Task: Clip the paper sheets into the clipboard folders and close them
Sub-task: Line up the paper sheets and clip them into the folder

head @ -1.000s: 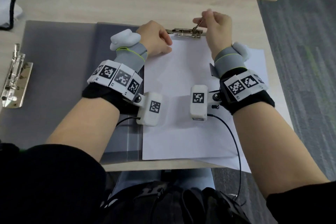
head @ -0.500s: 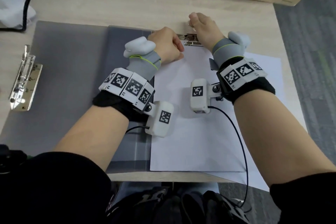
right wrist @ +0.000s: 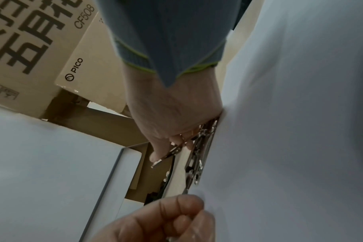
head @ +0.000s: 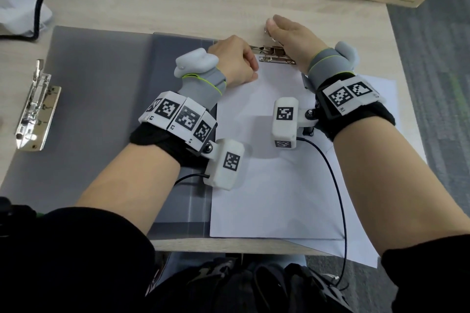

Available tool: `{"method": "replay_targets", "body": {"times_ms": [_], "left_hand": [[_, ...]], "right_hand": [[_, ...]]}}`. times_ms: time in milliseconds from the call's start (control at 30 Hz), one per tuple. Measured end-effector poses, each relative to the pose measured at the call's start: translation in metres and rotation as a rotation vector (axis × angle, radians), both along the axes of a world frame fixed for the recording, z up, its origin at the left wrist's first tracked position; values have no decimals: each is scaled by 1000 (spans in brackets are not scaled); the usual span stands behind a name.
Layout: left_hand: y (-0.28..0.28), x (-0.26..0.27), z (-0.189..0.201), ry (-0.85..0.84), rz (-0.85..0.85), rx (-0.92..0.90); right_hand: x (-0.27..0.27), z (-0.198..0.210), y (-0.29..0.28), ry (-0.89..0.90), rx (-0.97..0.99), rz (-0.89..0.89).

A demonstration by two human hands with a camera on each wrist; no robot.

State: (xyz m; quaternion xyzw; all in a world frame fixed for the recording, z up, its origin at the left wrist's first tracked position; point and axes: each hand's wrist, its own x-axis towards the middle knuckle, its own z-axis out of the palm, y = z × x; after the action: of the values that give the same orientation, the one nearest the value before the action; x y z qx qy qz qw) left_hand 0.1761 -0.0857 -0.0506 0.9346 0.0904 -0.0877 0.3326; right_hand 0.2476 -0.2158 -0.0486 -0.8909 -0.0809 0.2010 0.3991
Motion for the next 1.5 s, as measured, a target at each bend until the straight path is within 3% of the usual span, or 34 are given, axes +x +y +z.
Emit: {"method": "replay_targets", "body": {"times_ms": [267, 433, 767, 1100, 1300, 1500], "left_hand": [[1, 3, -5, -12, -5, 29], [1, 4, -6, -17, -7, 33], [4, 2, -1, 27, -46, -25], [-13, -35, 16, 66, -90, -115], [-38, -69, 23, 29, -147, -13], [-78, -102, 24, 59, -255, -71]], "right_hand": [[6, 1, 16, -39, -348, 45], [0, 0, 22, -88, -449, 64], [-11, 7, 24, -110, -451, 36], [-73, 19, -21, -162, -386, -82], [-120, 20, -70, -98, -261, -279], [-169, 13, -125, 14, -408, -512]]}}
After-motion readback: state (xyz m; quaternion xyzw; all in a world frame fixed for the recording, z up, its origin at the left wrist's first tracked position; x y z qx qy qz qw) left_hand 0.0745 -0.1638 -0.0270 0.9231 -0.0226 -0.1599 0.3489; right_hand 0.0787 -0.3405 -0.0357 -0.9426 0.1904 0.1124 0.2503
